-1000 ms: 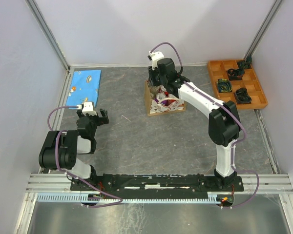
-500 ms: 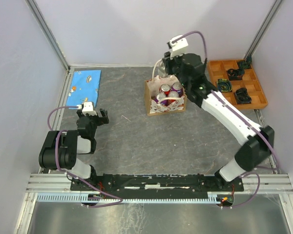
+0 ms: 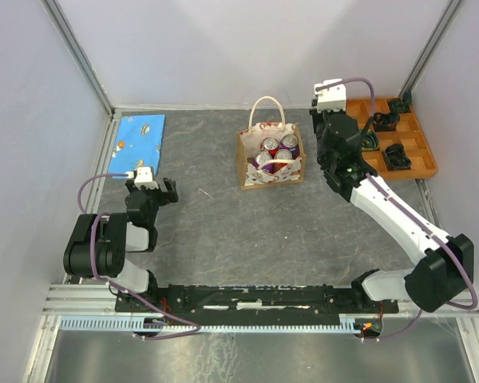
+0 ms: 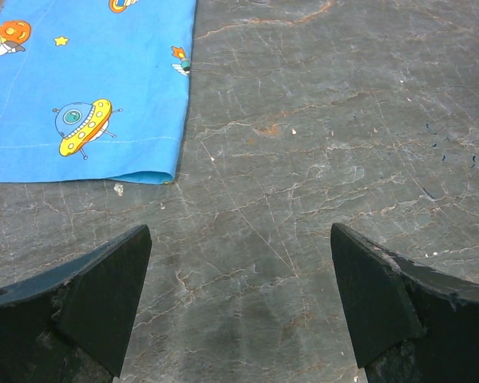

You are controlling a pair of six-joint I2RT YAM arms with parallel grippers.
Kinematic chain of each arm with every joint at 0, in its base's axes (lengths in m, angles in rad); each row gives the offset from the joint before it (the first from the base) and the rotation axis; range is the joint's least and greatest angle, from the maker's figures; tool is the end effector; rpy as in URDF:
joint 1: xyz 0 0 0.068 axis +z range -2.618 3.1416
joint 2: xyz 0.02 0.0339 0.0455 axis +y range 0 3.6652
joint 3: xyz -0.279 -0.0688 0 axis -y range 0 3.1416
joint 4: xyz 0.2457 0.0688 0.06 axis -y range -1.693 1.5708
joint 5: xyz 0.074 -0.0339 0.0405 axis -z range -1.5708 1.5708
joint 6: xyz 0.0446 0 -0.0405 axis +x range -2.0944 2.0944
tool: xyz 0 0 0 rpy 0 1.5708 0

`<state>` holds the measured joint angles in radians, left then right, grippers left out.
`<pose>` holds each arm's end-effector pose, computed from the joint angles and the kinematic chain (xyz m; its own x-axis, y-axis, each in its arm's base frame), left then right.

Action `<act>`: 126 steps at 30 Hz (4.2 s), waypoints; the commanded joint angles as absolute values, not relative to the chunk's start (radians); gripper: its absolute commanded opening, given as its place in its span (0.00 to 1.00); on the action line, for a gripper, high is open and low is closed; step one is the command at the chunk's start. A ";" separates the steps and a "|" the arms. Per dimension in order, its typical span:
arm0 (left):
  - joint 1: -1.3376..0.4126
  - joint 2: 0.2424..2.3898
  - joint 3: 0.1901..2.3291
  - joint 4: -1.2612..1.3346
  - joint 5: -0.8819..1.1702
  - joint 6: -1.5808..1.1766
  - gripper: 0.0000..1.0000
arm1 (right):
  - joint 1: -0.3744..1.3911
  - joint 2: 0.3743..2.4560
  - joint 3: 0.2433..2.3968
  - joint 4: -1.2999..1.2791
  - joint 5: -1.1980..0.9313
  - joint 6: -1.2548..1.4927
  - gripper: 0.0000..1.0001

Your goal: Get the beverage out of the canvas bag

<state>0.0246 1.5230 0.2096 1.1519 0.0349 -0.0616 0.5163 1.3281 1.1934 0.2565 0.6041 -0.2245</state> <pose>0.2442 0.0045 0.1508 -0.1611 -0.0655 -0.9848 -0.0001 0.9978 -0.0664 0.2859 0.1332 0.4242 0.0843 -0.1628 -0.9830 0.1054 0.9825 -0.1537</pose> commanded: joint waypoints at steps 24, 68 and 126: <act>0.020 1.517 0.232 1.182 0.027 -0.018 0.99 | 0.264 1.444 0.951 0.438 0.425 0.221 0.00; 0.018 1.517 0.232 1.182 0.024 -0.018 0.99 | 0.502 1.570 1.179 0.075 0.432 0.052 0.00; 0.017 1.518 0.232 1.182 0.024 -0.019 0.99 | 0.677 1.939 1.853 -0.432 0.011 0.162 0.63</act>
<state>0.0238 1.5230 0.2104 1.1465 0.0319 -0.0612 0.6403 1.9442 1.7844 -0.4213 0.0608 0.1600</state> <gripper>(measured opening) 0.991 0.595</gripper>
